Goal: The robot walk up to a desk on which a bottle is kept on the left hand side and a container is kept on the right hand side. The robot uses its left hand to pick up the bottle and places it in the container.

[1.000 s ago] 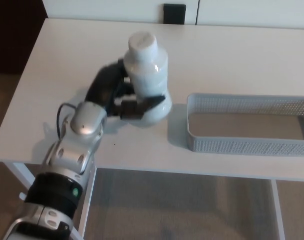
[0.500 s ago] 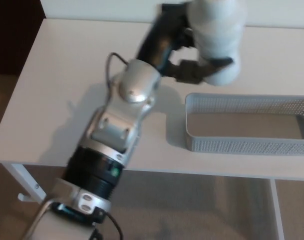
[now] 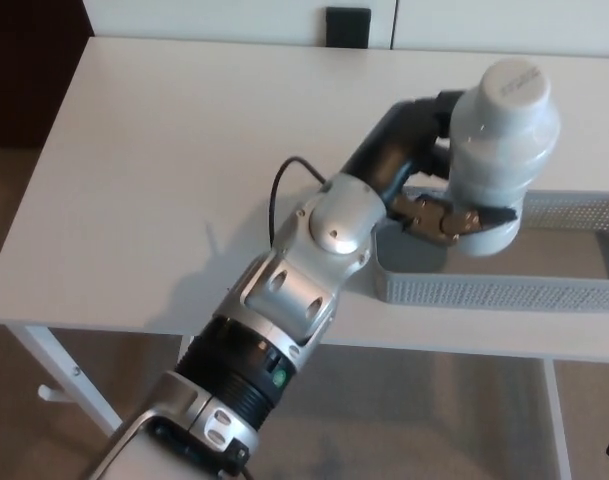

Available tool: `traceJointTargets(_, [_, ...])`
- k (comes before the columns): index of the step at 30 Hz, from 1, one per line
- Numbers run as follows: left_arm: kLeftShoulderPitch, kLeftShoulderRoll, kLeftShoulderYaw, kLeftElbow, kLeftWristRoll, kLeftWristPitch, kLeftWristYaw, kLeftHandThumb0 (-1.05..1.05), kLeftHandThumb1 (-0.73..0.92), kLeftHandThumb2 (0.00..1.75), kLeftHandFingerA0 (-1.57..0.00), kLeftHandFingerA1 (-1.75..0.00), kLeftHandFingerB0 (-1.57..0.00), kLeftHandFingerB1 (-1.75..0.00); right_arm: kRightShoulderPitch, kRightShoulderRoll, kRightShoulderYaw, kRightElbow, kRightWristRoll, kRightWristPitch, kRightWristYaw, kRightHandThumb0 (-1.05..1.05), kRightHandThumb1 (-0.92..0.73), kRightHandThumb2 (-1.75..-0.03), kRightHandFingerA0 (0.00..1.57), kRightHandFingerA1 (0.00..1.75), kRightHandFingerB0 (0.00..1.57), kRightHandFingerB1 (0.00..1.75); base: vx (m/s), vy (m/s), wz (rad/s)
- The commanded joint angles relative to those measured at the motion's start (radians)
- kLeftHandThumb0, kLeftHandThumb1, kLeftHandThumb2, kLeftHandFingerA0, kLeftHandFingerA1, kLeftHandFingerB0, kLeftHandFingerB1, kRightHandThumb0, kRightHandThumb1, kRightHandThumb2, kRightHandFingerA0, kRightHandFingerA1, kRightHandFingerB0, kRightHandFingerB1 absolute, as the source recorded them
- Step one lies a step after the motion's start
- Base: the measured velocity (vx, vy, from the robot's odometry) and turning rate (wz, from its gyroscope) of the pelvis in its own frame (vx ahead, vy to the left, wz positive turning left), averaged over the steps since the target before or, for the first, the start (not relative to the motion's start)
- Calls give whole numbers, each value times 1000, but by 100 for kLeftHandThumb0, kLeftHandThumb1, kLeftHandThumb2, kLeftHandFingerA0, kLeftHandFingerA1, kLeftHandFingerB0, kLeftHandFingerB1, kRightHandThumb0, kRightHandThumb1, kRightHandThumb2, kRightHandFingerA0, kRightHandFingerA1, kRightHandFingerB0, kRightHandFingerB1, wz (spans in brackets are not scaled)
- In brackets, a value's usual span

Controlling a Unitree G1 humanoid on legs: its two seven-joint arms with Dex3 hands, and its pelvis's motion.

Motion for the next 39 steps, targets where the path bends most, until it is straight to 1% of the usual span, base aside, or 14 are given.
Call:
traceJointTargets(1, [22, -15, 12, 35, 17, -23, 19, -22, 70, 86, -110, -135, -85, -122, 1, -14, 2, -6, -9, 12, -17, -30, -51, -55, 51, 58, 30, 38, 0, 0, 0])
traceJointTargets(9, [29, 3, 27, 59, 24, -64, 19, -17, 73, 86, -111, -135, -84, -111, -2, -12, 1, -4, -4, 11, -17, -28, -51, -55, 50, 58, 31, 38, 0, 0, 0])
traceJointTargets(10, [26, 12, 24, 67, 31, -75, 18, -31, 73, 62, -103, -78, -70, -52, -1, -11, -3, -7, 3, 15, -16, -27, -51, -55, 51, 60, 30, 38, 0, 0, 0])
traceJointTargets(11, [25, 13, 23, 70, 34, -78, 18, -31, 73, 62, -103, -78, -70, -52, -1, -11, -4, -7, 4, 16, -16, -27, -51, -55, 51, 60, 30, 38, 0, 0, 0])
traceJointTargets(12, [14, 28, 7, 73, 53, -68, 6, -52, 67, 61, -77, -55, -42, -34, -5, -12, -1, -5, 1, 13, -16, -27, -51, -55, 51, 59, 30, 38, 0, 0, 0])
traceJointTargets(13, [12, 37, -3, 62, 61, -50, -10, -77, 52, 86, -12, -43, -6, -26, -6, -14, 1, -2, -2, 12, -15, -28, -51, -55, 51, 58, 30, 38, 0, 0, 0])
traceJointTargets(14, [13, 40, -6, 54, 62, -41, -17, -77, 52, 86, -12, -43, -6, -26, -7, -15, 1, -1, -2, 12, -14, -28, -51, -55, 51, 58, 30, 38, 0, 0, 0])
traceJointTargets(15, [14, 44, -9, 48, 68, -33, -15, -82, 52, 93, -2, -21, -1, -15, -7, -17, 3, 1, -7, 10, -14, -30, -51, -55, 50, 57, 30, 38, 0, 0, 0])
traceJointTargets(20, [27, 53, -10, 32, 86, -47, 21, -90, 52, 94, 0, -2, 0, -8, -5, -20, 3, 1, -8, 8, -13, -30, -51, -55, 51, 57, 31, 38, 0, 0, 0])
traceJointTargets(21, [27, 57, -14, 29, 96, -45, 27, -98, 67, 60, 0, 0, 0, -6, -4, -21, 4, -1, -10, 10, -15, -29, -51, -55, 51, 58, 31, 38, 0, 0, 0])
traceJointTargets(30, [-14, 117, -3, -44, 90, -23, -62, -105, 67, 62, 0, 0, 0, 0, -7, -19, 7, -4, -8, 9, -16, -29, -50, -55, 51, 58, 30, 38, 0, 0, 0])
traceJointTargets(35, [-21, 165, 66, -283, 31, -45, -113, -93, 64, 59, 0, 0, 0, 0, -8, -34, 5, -14, -13, 14, -16, -30, -50, -55, 51, 57, 30, 38, 0, 0, 0])
traceJointTargets(37, [-11, 172, 187, -572, -134, -13, -169, -83, 55, 59, 0, 0, 0, 0, -16, -42, 10, -21, -18, 22, -17, -30, -50, -55, 53, 58, 30, 37, 0, 0, 0])
traceJointTargets(39, [-8, 189, 237, -728, -174, 24, -179, -91, 59, 59, 0, 0, 0, 0, -14, -44, 10, -26, -19, 27, -18, -30, -50, -55, 54, 59, 30, 38, 0, 0, 0])
